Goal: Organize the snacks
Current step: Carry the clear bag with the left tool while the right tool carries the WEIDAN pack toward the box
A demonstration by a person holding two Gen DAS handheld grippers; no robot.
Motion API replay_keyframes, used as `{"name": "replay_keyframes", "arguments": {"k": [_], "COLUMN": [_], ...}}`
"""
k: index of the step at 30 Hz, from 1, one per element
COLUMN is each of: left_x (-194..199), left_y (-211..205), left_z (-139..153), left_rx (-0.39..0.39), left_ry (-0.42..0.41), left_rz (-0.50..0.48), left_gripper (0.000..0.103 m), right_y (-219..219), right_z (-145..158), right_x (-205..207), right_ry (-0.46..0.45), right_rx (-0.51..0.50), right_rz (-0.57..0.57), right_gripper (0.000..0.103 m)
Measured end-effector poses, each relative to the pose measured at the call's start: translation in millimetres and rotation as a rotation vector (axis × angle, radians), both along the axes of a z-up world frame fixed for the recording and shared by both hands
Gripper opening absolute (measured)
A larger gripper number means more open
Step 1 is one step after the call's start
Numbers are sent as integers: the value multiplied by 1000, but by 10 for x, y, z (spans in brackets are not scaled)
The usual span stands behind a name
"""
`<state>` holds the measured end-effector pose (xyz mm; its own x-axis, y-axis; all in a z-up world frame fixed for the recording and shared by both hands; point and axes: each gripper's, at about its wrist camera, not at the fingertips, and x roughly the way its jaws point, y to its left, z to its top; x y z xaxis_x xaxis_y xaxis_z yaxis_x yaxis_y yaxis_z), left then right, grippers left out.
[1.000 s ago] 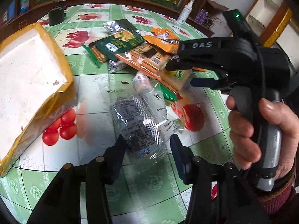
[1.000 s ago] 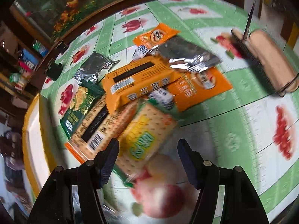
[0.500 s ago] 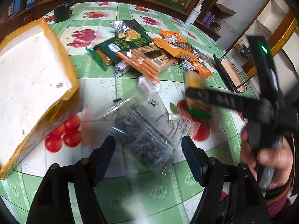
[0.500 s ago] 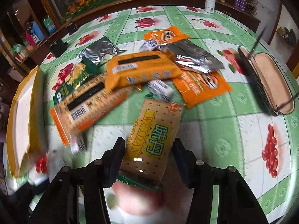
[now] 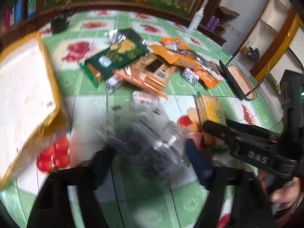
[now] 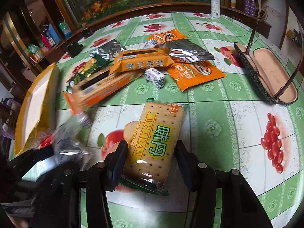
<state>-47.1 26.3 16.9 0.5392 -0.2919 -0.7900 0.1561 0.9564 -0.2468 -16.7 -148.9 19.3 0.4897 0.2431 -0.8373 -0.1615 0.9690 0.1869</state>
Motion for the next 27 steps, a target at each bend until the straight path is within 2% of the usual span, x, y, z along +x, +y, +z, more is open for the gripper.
{"name": "replay_keyframes", "arguments": {"k": [1, 2, 4, 10, 20, 27], "left_x": [-4, -12, -33, -127, -267, -314], "left_y": [-21, -34, -3, 67, 198, 298], "left_z": [-1, 0, 3, 39, 239, 302], "left_rx": [37, 55, 18, -26, -31, -39], "left_ry": [-17, -30, -37, -29, -79, -98], "left_rz": [5, 5, -11, -30, -13, 7], "left_gripper": [49, 48, 44, 44, 44, 44], "right_y": [6, -3, -22, -73, 114, 209], "right_z": [-1, -2, 1, 55, 172, 42], "right_x": [-8, -30, -58, -120, -177, -166], "right_ry": [-2, -4, -6, -17, -43, -1], "right_rx": [4, 7, 19, 49, 57, -3], "right_rz": [1, 0, -1, -5, 37, 53], "right_gripper": [55, 55, 55, 54, 52, 52]}}
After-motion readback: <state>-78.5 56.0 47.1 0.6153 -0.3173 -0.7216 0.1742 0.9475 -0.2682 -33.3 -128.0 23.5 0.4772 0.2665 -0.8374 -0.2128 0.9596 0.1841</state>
